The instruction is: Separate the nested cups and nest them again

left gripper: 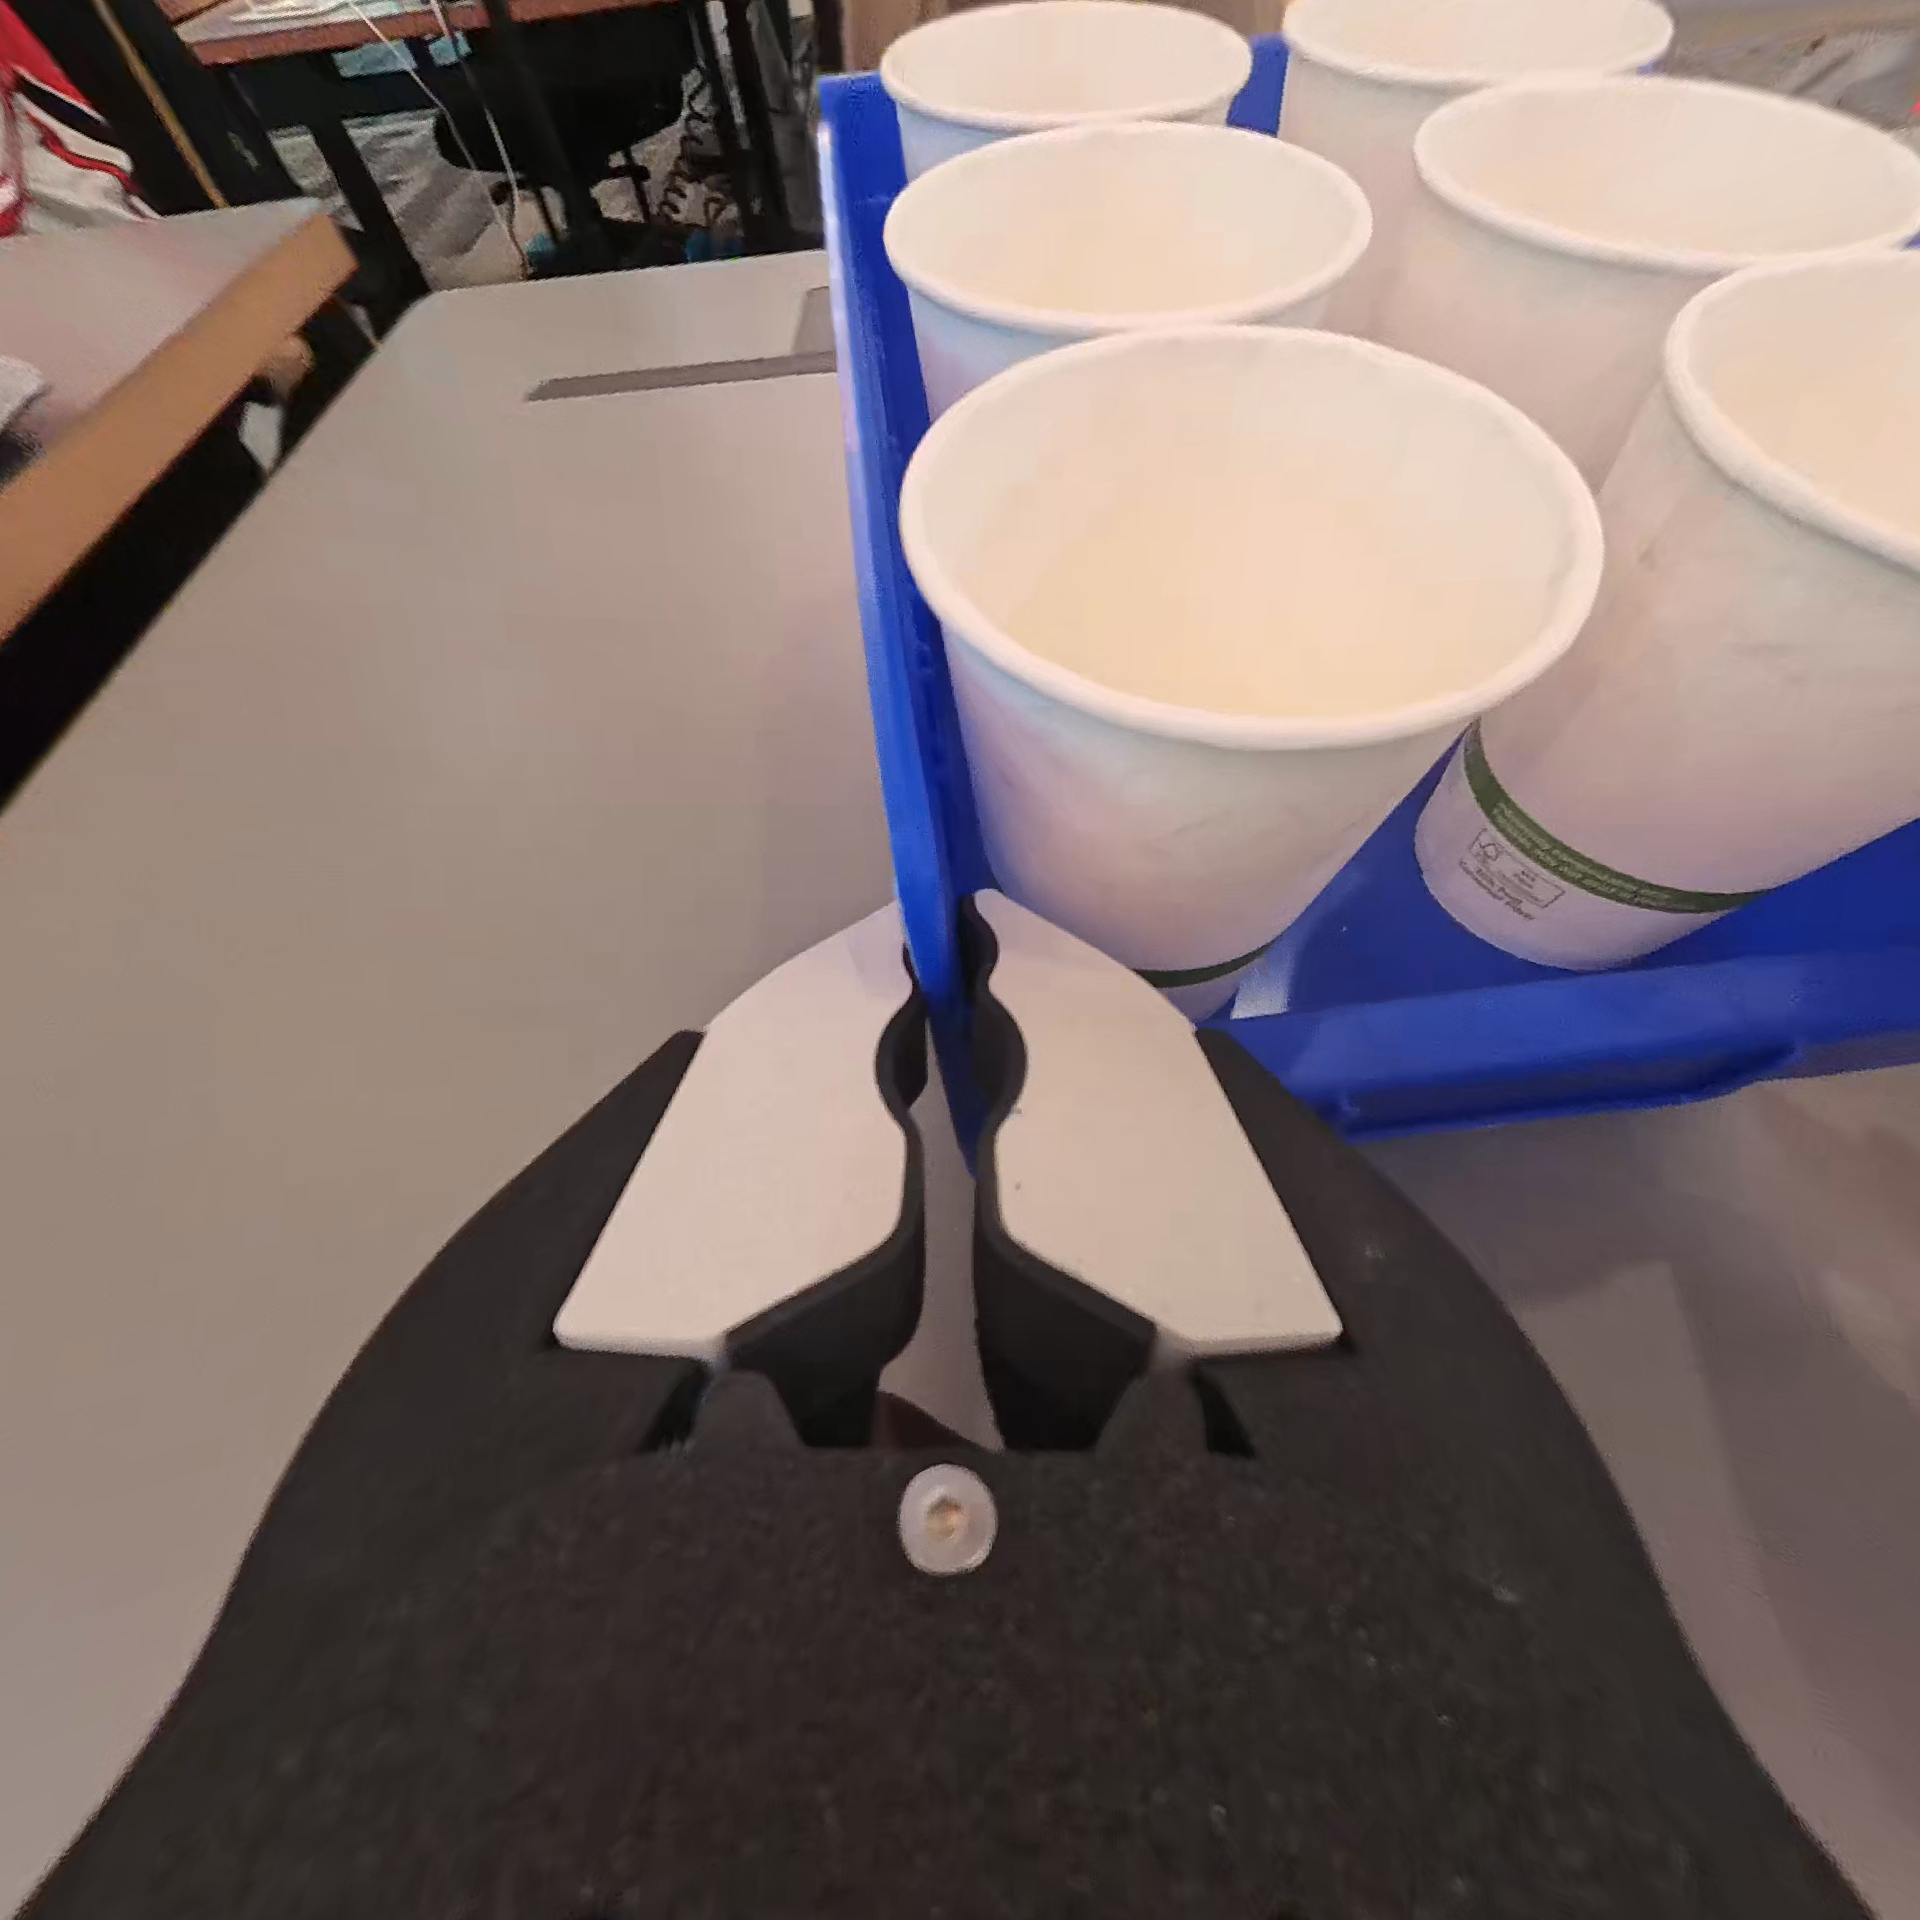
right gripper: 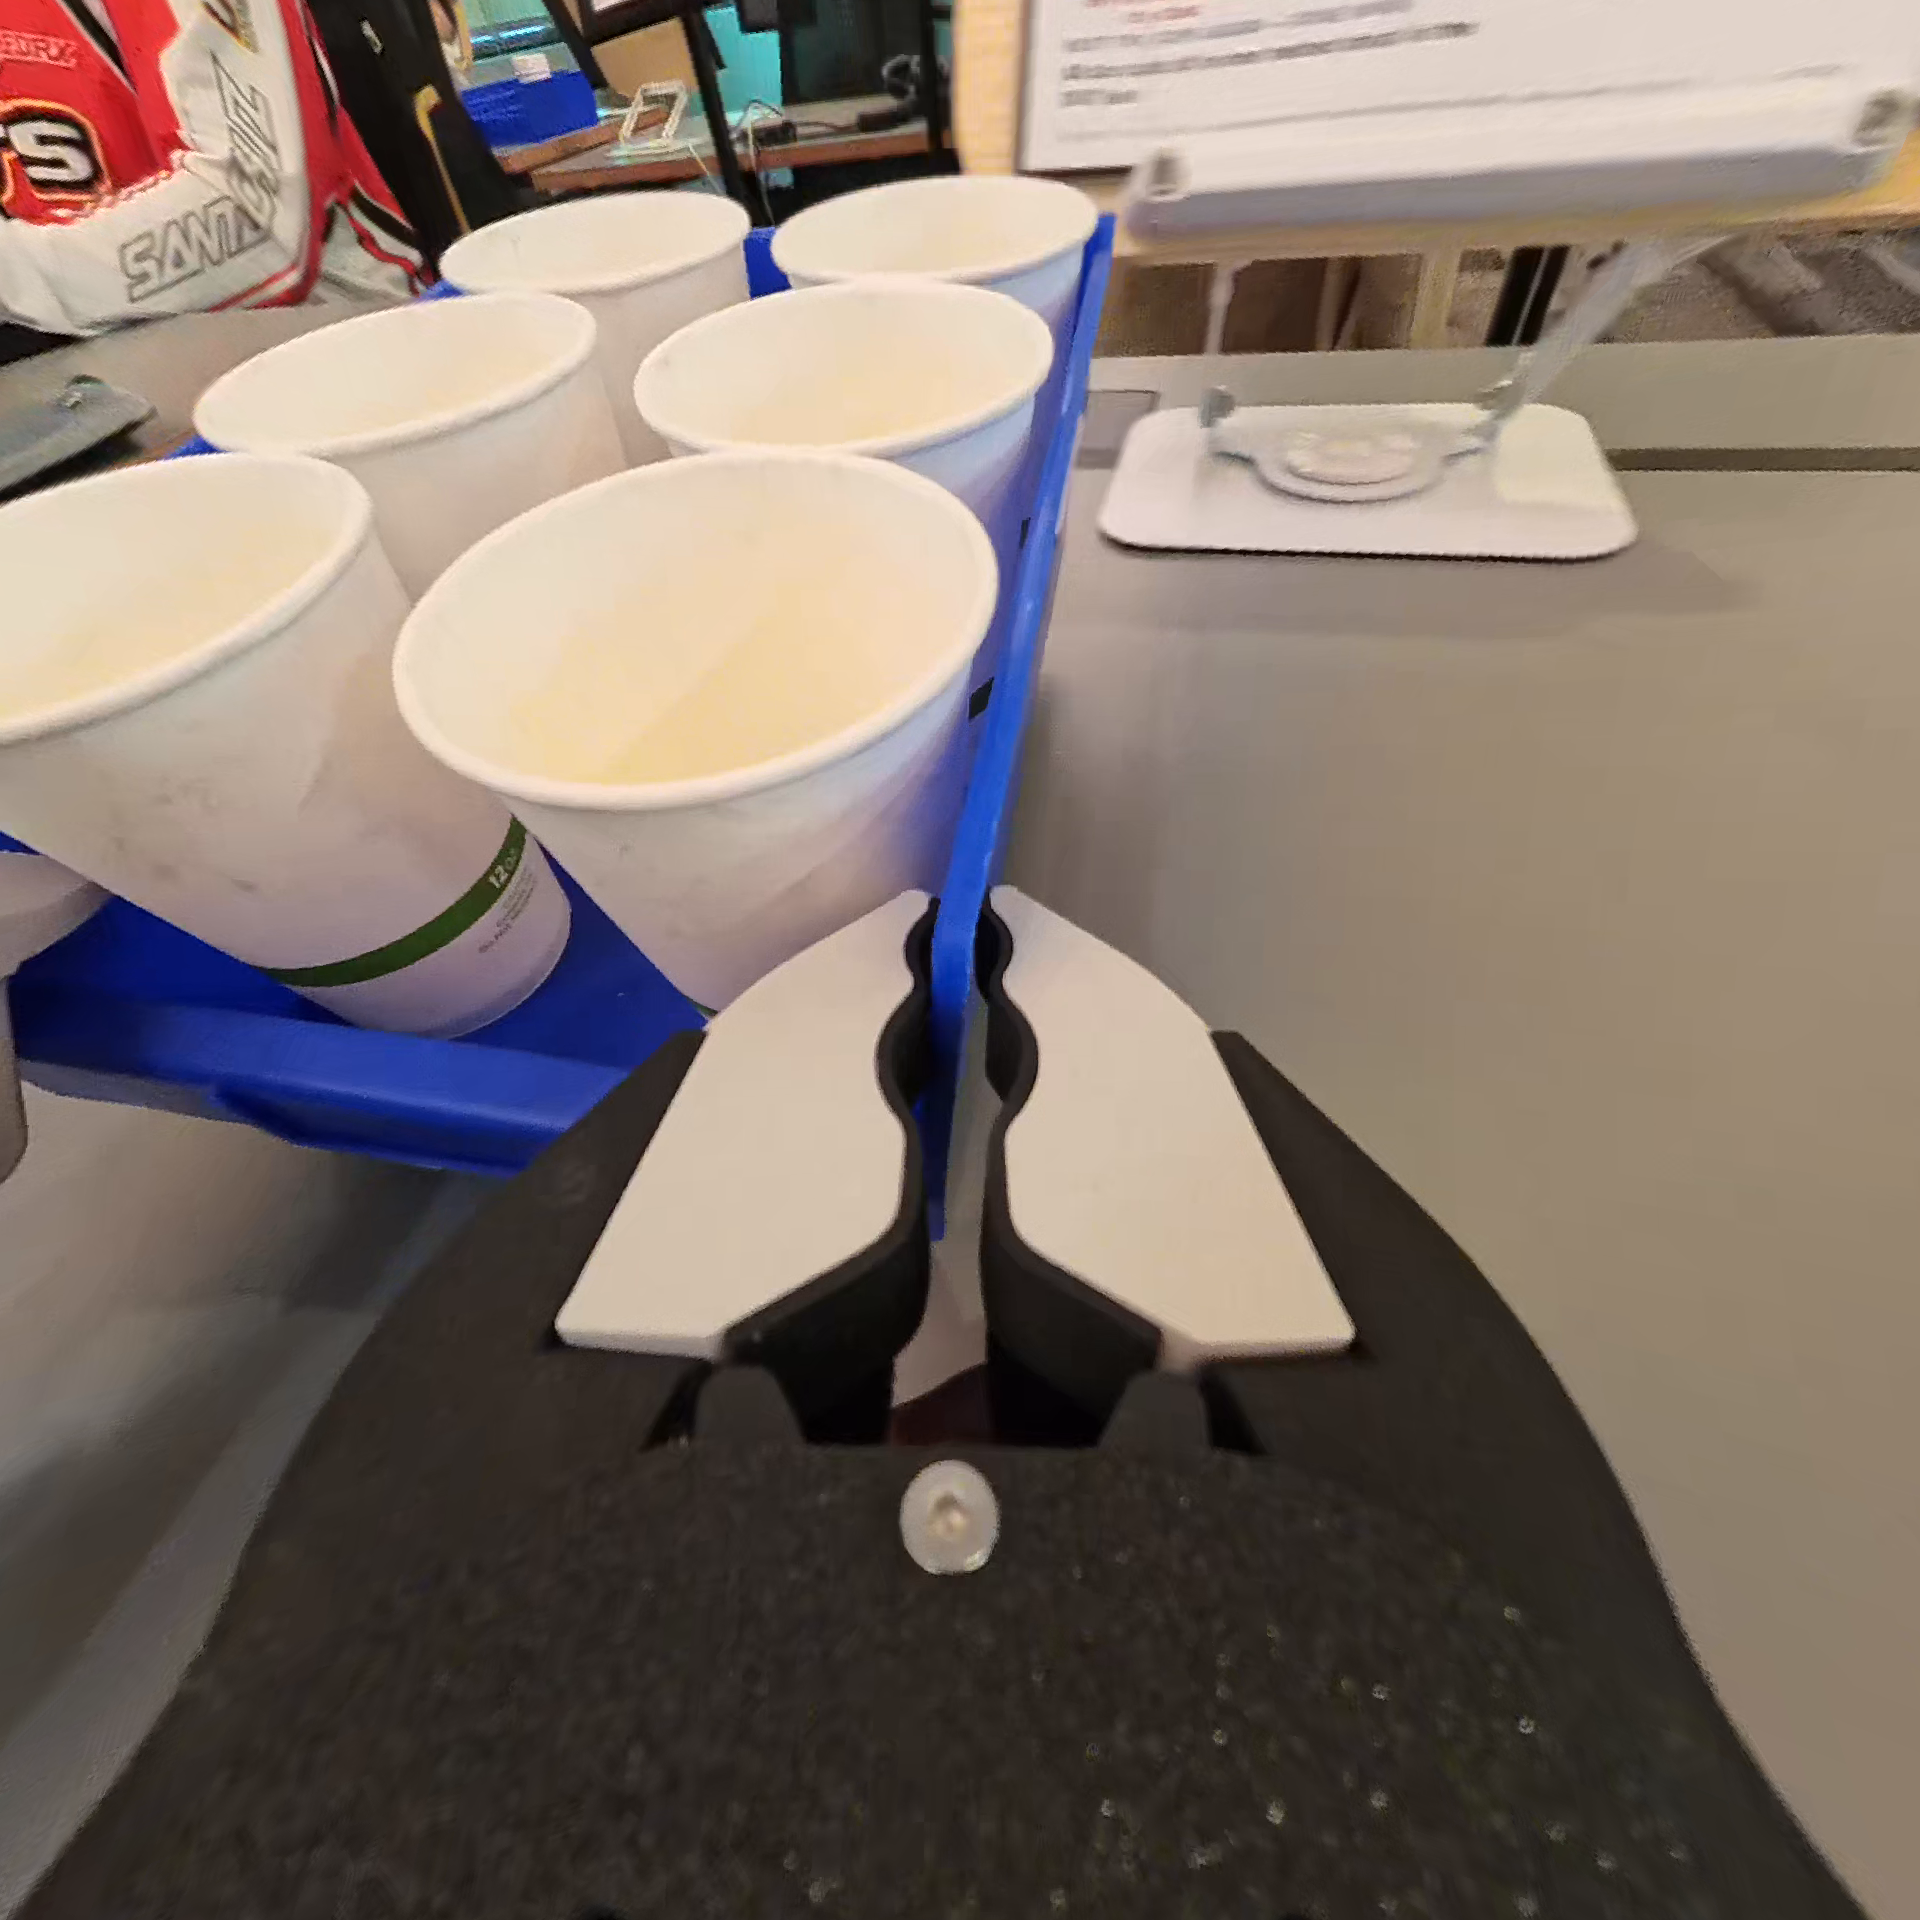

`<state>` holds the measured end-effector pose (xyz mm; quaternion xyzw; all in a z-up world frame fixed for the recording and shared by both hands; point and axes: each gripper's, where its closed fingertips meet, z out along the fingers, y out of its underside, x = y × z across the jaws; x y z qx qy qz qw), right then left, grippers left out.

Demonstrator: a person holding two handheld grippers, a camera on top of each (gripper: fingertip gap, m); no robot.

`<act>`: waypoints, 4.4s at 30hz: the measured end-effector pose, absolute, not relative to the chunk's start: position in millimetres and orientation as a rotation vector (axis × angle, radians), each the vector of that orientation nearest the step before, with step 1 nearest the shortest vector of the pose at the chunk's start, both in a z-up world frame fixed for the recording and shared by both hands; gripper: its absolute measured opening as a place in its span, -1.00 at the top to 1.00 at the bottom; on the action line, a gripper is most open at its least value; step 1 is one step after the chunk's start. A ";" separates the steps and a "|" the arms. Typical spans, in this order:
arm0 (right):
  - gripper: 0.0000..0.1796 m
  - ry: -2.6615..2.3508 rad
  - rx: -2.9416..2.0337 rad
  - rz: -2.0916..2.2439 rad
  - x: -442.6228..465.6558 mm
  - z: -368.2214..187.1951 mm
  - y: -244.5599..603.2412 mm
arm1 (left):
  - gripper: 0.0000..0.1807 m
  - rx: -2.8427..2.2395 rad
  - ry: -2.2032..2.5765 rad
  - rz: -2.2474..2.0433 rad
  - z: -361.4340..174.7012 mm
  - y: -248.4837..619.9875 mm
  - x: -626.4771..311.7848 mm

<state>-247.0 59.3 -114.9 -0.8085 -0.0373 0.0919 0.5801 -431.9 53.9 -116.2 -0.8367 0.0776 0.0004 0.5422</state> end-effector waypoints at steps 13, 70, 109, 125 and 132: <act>0.85 -0.192 -1.919 0.255 -355.8 -128.4 77.4 | 0.96 -1.994 0.207 -0.126 -138.0 86.8 -543.9; 0.36 -1.154 -1.594 0.557 -39.9 -7.1 -22.9 | 0.19 -1.686 0.911 -0.629 7.2 34.6 -311.0; 0.11 -0.029 -1.763 -0.046 202.6 42.4 103.5 | 0.24 -1.846 0.259 -0.362 -79.1 -4.6 -259.2; 0.08 -0.018 -2.086 -0.062 228.9 -112.3 136.5 | 0.24 -1.889 0.245 -0.372 -93.0 -3.1 -263.8; -0.04 -0.057 -2.095 -0.089 224.5 -103.0 111.6 | 0.14 -1.892 -0.006 -0.124 -98.4 -1.2 -345.7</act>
